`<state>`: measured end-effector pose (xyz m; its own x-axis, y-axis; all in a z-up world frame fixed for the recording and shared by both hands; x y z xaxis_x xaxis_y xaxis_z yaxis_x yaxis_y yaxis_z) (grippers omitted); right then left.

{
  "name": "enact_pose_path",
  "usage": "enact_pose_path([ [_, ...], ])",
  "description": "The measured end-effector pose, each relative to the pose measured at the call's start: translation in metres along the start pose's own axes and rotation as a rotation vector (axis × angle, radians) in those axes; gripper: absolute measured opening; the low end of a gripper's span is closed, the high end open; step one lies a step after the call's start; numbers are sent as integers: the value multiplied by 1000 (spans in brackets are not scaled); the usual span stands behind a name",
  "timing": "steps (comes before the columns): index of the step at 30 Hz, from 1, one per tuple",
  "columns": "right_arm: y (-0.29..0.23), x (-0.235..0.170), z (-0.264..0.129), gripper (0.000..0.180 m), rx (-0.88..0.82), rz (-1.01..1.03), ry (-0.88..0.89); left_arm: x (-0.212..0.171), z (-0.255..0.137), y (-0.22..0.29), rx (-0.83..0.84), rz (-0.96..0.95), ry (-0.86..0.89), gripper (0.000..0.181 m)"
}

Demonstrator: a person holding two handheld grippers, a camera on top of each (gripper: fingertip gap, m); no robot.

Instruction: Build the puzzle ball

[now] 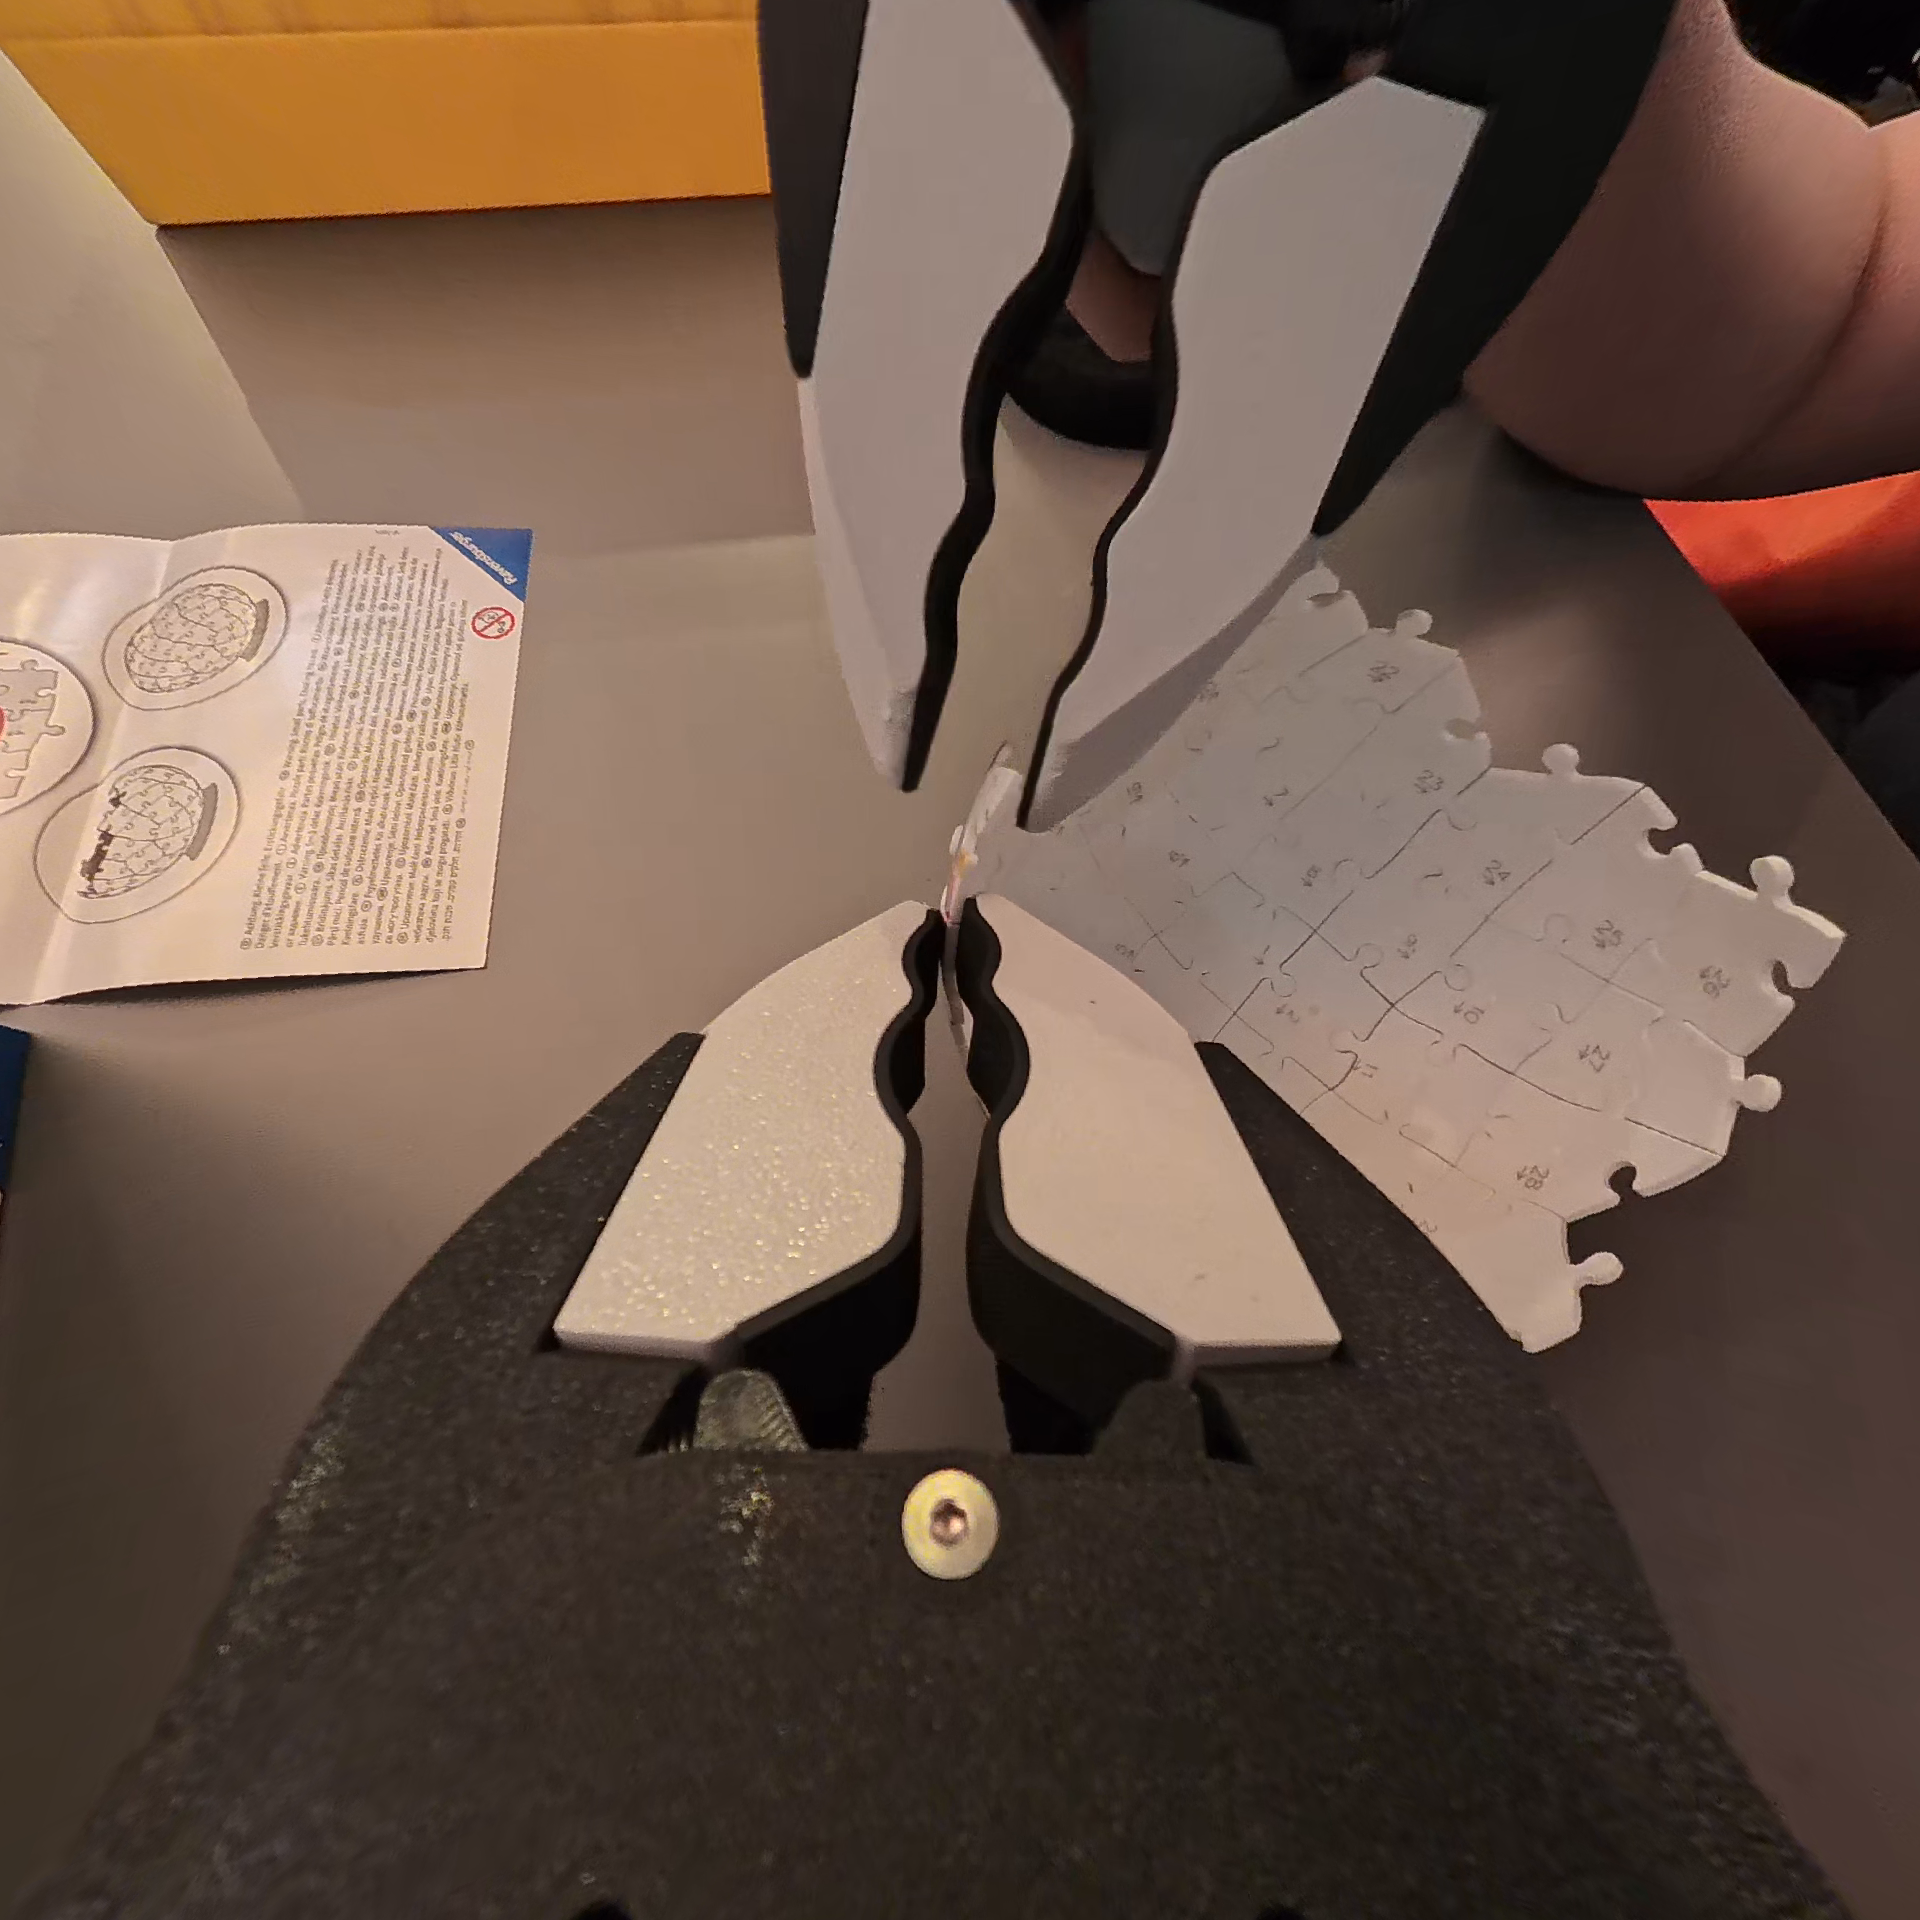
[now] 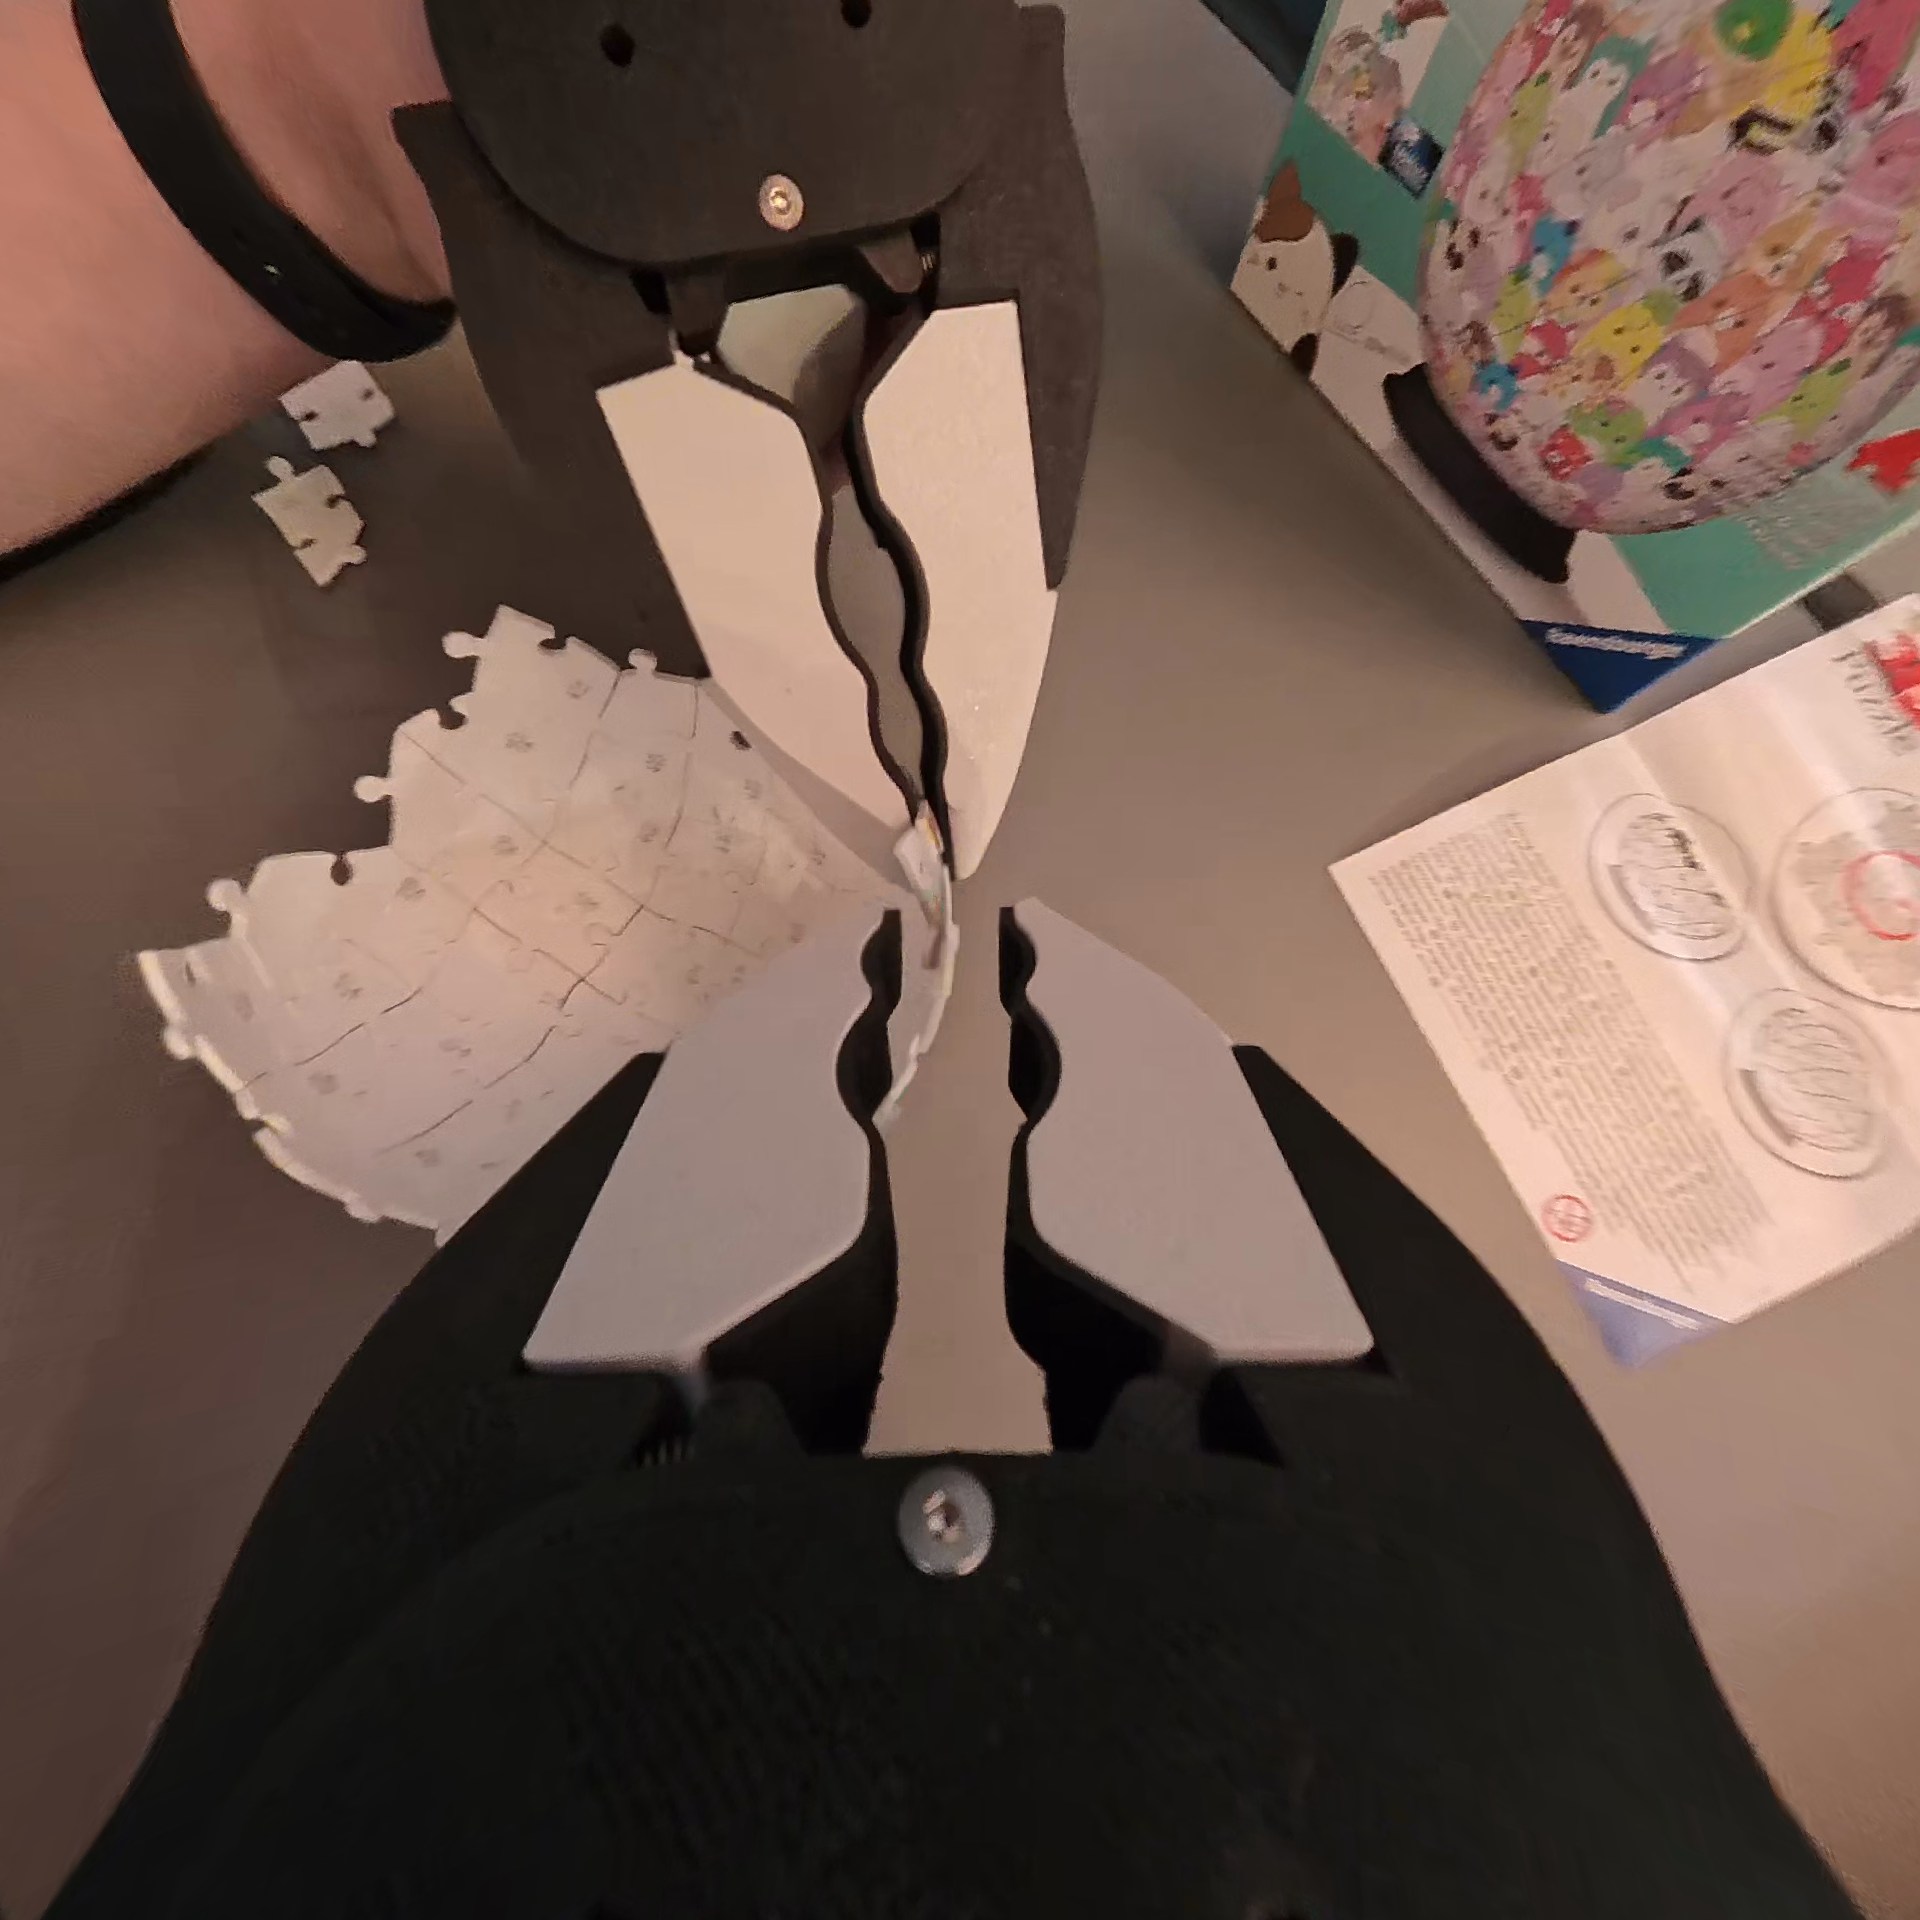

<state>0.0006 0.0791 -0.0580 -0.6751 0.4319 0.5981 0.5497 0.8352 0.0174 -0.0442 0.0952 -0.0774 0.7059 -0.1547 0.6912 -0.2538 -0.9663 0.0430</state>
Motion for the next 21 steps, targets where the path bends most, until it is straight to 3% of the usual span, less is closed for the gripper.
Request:
enact_pose_path([
  [7, 0, -8, 13, 18, 103, 70, -35, -1, 0, 0, 4, 2, -9, 2],
  [11, 1, -6, 12, 8, 92, 74, -18, 0, 0, -1, 11, -2, -2, 2],
  [21, 1, -8, 12, 9, 61, 41, -87, 1, 1, -1, 11, 1, -22, 2],
])
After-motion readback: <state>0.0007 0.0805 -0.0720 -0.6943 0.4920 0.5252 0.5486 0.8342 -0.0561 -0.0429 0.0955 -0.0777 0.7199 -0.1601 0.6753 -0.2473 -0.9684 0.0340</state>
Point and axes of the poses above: each gripper's, where its closed fingertips meet, z out along the fingers, x out of its top, y = z × x across the jaws, the point moved 3 cm from there along -z, back along the fingers, and after that the axes turned 10 degrees about -y, right-handed, at the moved point
